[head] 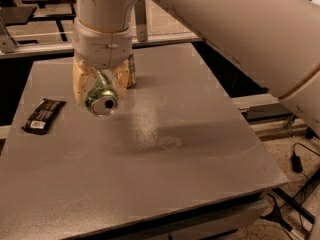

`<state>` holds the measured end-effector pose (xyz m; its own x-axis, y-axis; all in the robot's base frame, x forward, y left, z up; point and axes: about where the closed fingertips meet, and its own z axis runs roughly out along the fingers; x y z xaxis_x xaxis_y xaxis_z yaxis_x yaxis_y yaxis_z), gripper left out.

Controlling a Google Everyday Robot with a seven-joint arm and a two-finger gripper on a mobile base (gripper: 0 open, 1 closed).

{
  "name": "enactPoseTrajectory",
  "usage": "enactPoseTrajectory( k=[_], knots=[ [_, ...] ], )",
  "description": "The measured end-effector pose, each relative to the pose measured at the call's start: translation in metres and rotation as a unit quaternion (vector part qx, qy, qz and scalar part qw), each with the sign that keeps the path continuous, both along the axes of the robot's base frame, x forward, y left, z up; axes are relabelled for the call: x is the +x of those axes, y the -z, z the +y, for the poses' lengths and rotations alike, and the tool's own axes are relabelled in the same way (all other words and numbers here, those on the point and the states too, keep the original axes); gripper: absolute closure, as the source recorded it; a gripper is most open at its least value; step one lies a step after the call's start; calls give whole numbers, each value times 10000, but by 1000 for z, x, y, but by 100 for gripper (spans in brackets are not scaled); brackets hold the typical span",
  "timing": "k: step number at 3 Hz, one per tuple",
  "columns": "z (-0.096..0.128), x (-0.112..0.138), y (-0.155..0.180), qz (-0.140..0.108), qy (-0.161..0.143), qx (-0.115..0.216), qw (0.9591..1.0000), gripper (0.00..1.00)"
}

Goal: Place green can upright

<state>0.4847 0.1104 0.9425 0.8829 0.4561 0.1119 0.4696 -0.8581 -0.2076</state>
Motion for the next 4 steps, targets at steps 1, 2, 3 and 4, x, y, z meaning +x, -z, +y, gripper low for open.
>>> enactPoseTrajectory(
  k=[1,2,3,4],
  knots=[
    [-7,-3,0,692,884,192,9935,100],
    [-11,-9,-4,1102,1509,372,9817,100],
    [-13,-21,-17,1365,2020,665,9675,100],
    [-18,-36,-27,1433,2563,1236,9479,100]
  ],
)
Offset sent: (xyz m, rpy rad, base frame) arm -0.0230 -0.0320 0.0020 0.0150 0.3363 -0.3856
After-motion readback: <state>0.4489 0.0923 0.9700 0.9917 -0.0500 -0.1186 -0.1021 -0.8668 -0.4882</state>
